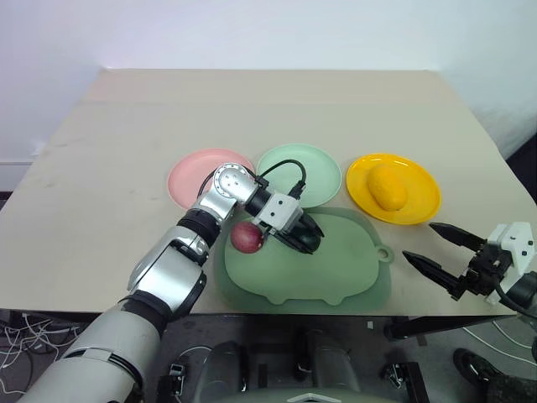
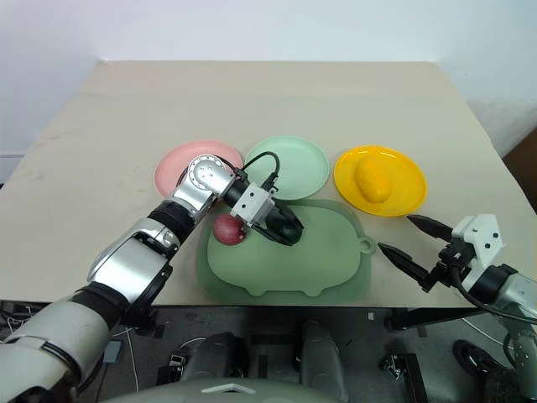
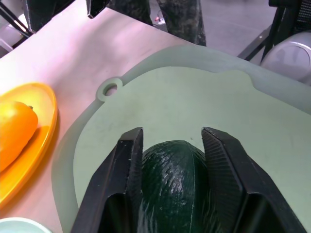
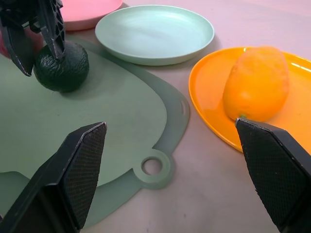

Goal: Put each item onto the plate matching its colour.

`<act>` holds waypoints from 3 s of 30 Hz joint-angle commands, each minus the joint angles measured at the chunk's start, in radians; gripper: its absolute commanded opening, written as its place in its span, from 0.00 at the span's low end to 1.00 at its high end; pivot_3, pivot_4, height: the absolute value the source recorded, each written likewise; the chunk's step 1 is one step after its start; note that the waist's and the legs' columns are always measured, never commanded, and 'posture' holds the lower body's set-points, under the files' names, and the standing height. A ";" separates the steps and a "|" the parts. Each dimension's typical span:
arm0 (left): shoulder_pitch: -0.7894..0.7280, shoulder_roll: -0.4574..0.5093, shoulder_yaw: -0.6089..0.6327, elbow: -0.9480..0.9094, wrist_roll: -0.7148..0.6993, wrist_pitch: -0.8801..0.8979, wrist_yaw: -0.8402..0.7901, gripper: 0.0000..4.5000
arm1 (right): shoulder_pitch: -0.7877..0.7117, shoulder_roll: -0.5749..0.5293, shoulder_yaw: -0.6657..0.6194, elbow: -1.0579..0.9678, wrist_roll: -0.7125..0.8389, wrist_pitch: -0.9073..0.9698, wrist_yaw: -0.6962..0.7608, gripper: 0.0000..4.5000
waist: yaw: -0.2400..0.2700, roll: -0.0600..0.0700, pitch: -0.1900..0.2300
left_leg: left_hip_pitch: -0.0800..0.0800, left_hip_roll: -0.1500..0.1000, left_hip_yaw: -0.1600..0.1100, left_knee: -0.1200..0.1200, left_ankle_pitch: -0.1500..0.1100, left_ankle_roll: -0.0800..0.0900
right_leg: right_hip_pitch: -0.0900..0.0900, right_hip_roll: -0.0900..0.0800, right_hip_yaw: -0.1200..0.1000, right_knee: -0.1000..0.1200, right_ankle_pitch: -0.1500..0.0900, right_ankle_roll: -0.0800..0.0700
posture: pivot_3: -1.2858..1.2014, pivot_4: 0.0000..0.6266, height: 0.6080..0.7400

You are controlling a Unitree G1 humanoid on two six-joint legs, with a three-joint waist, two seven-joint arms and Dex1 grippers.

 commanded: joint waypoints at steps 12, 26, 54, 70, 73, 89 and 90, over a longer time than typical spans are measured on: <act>-0.037 -0.030 0.104 -0.054 -0.059 0.245 -0.005 0.55 | -0.031 -0.005 -0.006 -0.012 0.006 0.009 -0.003 1.00 | -0.001 0.000 0.000 | 0.000 0.000 0.000 0.000 0.000 0.000 | -0.001 0.000 0.000 0.000 0.000 0.000 | 0.52 0.24 0.98; -0.045 0.029 0.068 -0.118 -0.088 0.356 -0.005 0.99 | -0.054 -0.005 0.016 0.006 -0.003 0.011 -0.009 1.00 | -0.001 0.000 0.000 | 0.000 0.000 0.000 0.000 0.000 0.000 | -0.002 0.000 0.000 0.000 0.002 -0.003 | 0.52 0.24 0.98; -0.032 0.011 0.020 0.075 0.069 0.185 -0.005 0.95 | -0.007 0.011 0.011 -0.029 0.003 0.006 -0.055 1.00 | 0.000 -0.001 0.000 | 0.000 0.000 0.000 0.000 0.000 0.000 | -0.002 0.000 0.000 0.000 0.002 -0.004 | 0.52 0.24 0.98; -0.178 -0.017 0.231 0.132 0.038 0.352 0.063 0.71 | 0.076 -0.040 0.004 -0.013 -0.041 -0.123 0.148 1.00 | 0.000 -0.002 0.001 | 0.000 0.000 -0.001 0.001 0.000 0.000 | -0.002 0.000 -0.001 0.000 0.002 -0.003 | 0.52 0.24 0.98; -0.222 -0.012 0.276 0.176 0.069 0.333 0.180 0.71 | 0.056 -0.039 0.022 0.004 -0.051 -0.126 0.137 1.00 | -0.002 -0.002 0.001 | 0.000 0.000 0.000 0.000 0.000 0.000 | -0.002 0.000 -0.001 0.000 0.002 -0.003 | 0.52 0.24 0.98; -0.266 -0.030 0.271 0.298 0.309 0.392 0.740 0.98 | 0.040 -0.010 0.063 -0.042 -0.061 -0.118 0.076 1.00 | 0.000 -0.003 0.002 | 0.000 -0.001 0.000 0.000 0.000 0.000 | -0.002 0.000 -0.002 0.000 0.003 -0.003 | 0.52 0.24 0.98; -0.264 -0.031 0.266 0.299 0.323 0.393 0.752 0.99 | 0.043 -0.011 0.063 -0.040 -0.064 -0.121 0.076 1.00 | 0.000 -0.003 0.002 | 0.000 -0.001 0.000 0.000 0.000 0.000 | -0.002 0.000 -0.001 0.000 0.003 -0.003 | 0.52 0.24 0.98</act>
